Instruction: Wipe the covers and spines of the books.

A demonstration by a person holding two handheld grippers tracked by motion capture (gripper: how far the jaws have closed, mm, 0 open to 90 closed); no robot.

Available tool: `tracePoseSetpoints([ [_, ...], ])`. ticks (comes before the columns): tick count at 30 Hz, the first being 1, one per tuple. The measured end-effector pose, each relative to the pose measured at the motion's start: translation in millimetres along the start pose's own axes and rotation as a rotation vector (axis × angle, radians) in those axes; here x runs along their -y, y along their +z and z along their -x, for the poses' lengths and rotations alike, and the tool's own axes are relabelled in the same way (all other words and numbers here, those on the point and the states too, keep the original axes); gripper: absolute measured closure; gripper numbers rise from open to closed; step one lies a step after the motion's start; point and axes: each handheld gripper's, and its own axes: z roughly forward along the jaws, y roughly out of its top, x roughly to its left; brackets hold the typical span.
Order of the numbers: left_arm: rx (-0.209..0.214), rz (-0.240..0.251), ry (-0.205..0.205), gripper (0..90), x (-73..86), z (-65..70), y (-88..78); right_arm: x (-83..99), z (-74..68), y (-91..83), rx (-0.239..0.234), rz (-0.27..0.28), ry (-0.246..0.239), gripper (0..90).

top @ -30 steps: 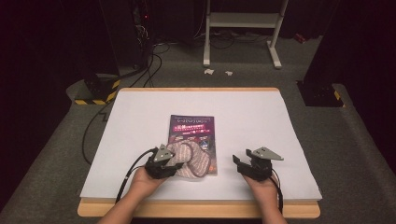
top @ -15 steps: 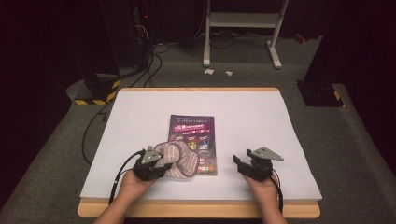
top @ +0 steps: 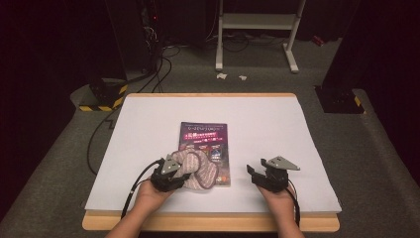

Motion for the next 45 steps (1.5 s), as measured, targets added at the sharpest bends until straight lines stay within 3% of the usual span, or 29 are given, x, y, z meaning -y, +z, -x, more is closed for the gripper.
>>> tracePoseSetpoints([
  [15,0.113,0.01,0.066,58.8,-39.5,49.1,45.6,-0.3,2.0,-1.4,-0.004,0.009,0.007,36.5],
  [22,0.127,0.004,0.091,58.6,-48.2,58.3,54.3,-0.4,1.8,-1.7,-0.004,0.011,0.005,36.5],
  [29,0.132,0.004,0.079,58.5,-40.1,45.5,46.5,-0.3,2.1,-2.4,-0.005,0.01,0.005,36.5],
  [45,0.026,0.0,-0.021,58.7,5.5,-17.1,-3.3,0.4,-0.2,-1.6,-0.004,0.003,0.004,36.7],
])
